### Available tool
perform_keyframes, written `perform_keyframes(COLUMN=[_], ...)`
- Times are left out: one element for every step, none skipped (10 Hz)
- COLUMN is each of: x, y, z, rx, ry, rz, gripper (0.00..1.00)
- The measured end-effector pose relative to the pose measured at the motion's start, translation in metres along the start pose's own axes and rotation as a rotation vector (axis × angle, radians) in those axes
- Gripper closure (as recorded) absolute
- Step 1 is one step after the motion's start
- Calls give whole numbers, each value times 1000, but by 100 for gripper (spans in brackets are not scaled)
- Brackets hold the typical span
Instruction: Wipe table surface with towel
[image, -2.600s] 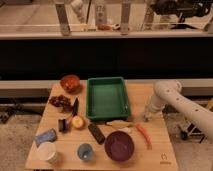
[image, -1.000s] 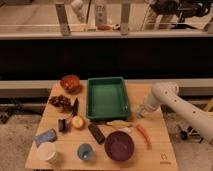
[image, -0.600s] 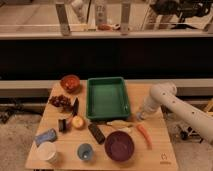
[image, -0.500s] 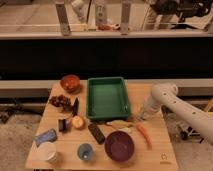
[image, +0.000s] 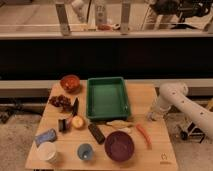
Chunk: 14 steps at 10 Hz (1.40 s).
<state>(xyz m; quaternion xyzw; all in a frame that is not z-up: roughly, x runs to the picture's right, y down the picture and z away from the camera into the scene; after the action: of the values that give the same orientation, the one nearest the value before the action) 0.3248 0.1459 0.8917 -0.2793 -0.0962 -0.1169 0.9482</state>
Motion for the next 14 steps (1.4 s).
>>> perform_keyframes(x=[5, 4, -1, -8, -16, -22, -32, -48, -61, -67, -72, -75, -77, -75], y=[-8, -16, -24, -32, -39, -43, -48, -55, -58, -57, -54, -48, -42, -31], z=[1, 2, 5, 6, 9, 10, 14, 16, 19, 19, 19, 18, 17, 16], rx=[11, 21, 31, 43, 52, 54, 54, 54, 54, 53, 53, 50, 45, 34], ry=[3, 3, 0, -3, -7, -8, -10, -17, -30, -38, -46, -51, -50, -42], rz=[19, 23, 19, 11, -2, -14, -33, -62, -84, -104, -127, -146, -157, -167], gripper=[100, 100, 100, 100, 100, 100, 100, 100, 100, 100, 100, 100, 100, 100])
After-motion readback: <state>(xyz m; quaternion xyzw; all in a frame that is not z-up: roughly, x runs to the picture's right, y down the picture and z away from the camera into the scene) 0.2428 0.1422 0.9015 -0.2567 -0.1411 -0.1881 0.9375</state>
